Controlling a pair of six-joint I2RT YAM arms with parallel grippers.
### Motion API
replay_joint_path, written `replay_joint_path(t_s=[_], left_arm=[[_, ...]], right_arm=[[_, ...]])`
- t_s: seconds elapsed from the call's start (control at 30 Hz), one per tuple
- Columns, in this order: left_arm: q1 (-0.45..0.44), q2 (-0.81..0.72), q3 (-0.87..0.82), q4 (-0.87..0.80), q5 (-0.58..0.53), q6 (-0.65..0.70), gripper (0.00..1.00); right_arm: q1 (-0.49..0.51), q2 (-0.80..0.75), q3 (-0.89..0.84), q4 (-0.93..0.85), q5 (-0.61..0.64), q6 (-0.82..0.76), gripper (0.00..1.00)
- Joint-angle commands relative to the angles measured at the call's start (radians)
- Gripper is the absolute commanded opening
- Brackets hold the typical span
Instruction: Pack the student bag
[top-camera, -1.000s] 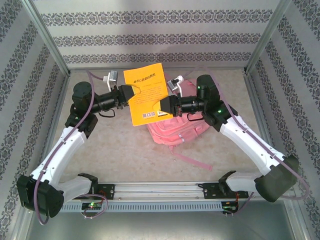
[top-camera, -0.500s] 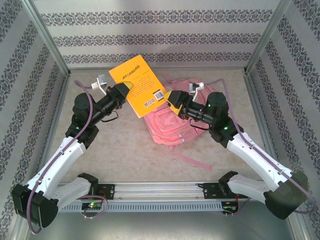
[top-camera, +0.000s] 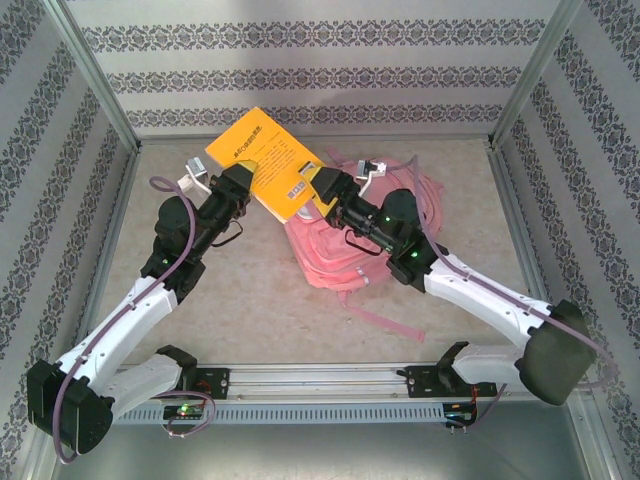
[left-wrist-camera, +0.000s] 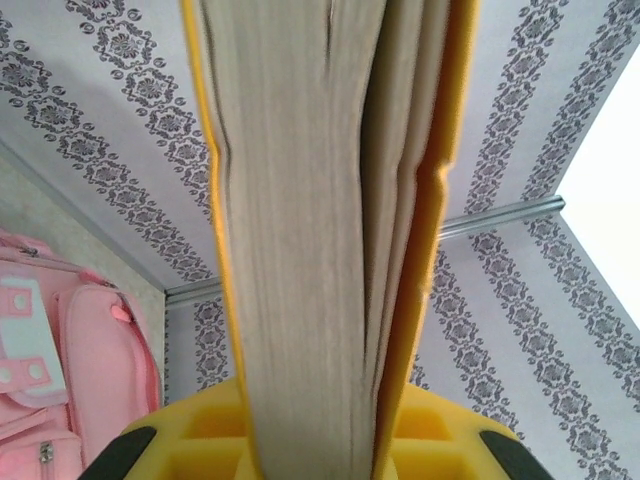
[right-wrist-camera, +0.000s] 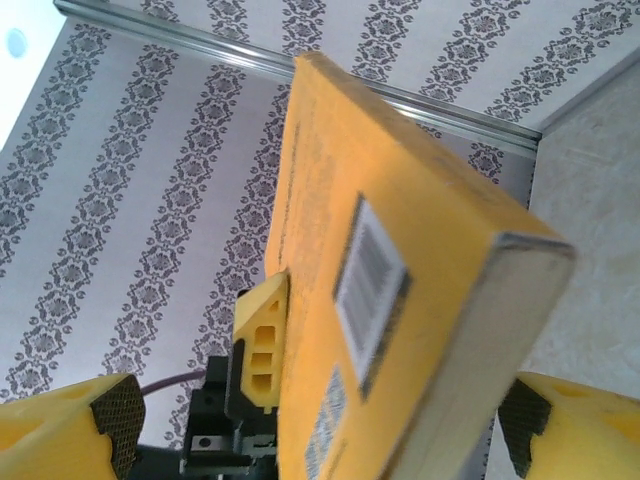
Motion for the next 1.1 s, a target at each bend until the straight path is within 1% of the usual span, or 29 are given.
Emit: replay_joint_path(t_s=[0.0,0.2,0.27,0.37,0.47,0.5,0.6,0.63,0.67,0.7,0.73,0.77,0.8,0.83,0.9,0.93,1.0,1.07], left_arm=[[-0.014,-0.012,0.010,0.162,-0.020,-0.045,0.00],[-0.014,-0.018,0.011,0.145,-0.020,-0.051,0.00],[-0.015,-0.012,0.010,0.146,-0.012,-0.056,0.00],[-0.022,-0.007,0.004,0.146,-0.012,-0.059,0.00],[-0.027,0.007,0.013,0.129,0.007,-0.059,0.00],[-0.029,0.014,0.016,0.125,0.015,-0.060,0.00],[-0.029,0.018,0.021,0.101,0.023,-0.047,0.00],[-0.028,0.010,0.023,0.060,0.013,-0.033,0.05],[-0.027,-0.001,0.028,0.009,0.004,-0.018,0.15],[-0.024,-0.012,0.037,-0.066,-0.008,0.005,0.29],[-0.019,-0.016,0.059,-0.156,-0.006,0.038,0.47],[-0.014,-0.012,0.082,-0.242,0.003,0.079,0.59],[-0.010,0.005,0.122,-0.340,0.019,0.136,0.68],[-0.009,0.035,0.168,-0.433,0.038,0.209,0.73],[-0.008,0.109,0.269,-0.612,0.056,0.344,0.78],[-0.008,0.152,0.311,-0.676,0.057,0.396,0.79],[-0.007,0.243,0.387,-0.781,0.060,0.470,0.81],[-0.011,0.349,0.477,-0.863,0.096,0.521,0.81]], right_arm=[[0.016,0.035,0.053,0.070,0.011,0.042,0.91],[0.018,0.051,0.048,0.050,0.025,0.059,0.88],[0.021,0.073,0.059,0.069,0.013,0.075,0.84],[0.023,0.108,0.090,0.089,-0.011,0.096,0.74],[0.024,0.138,0.123,0.106,-0.022,0.108,0.59],[0.023,0.146,0.133,0.107,-0.029,0.109,0.51],[0.008,0.131,0.136,0.092,-0.031,0.082,0.20],[-0.005,0.106,0.120,0.067,-0.020,0.074,0.08],[-0.022,0.076,0.099,0.040,-0.004,0.064,0.00],[-0.044,0.034,0.077,-0.013,0.011,0.043,0.00],[-0.069,-0.011,0.064,-0.097,0.017,0.013,0.00],[-0.094,-0.045,0.059,-0.180,0.019,-0.022,0.00],[-0.123,-0.094,0.057,-0.277,0.022,-0.071,0.00],[-0.148,-0.141,0.057,-0.374,0.034,-0.119,0.00],[-0.192,-0.228,0.069,-0.570,0.063,-0.217,0.00],[-0.215,-0.271,0.082,-0.687,0.091,-0.263,0.00],[-0.259,-0.347,0.092,-0.860,0.147,-0.340,0.00],[-0.304,-0.411,0.105,-1.018,0.218,-0.404,0.00]])
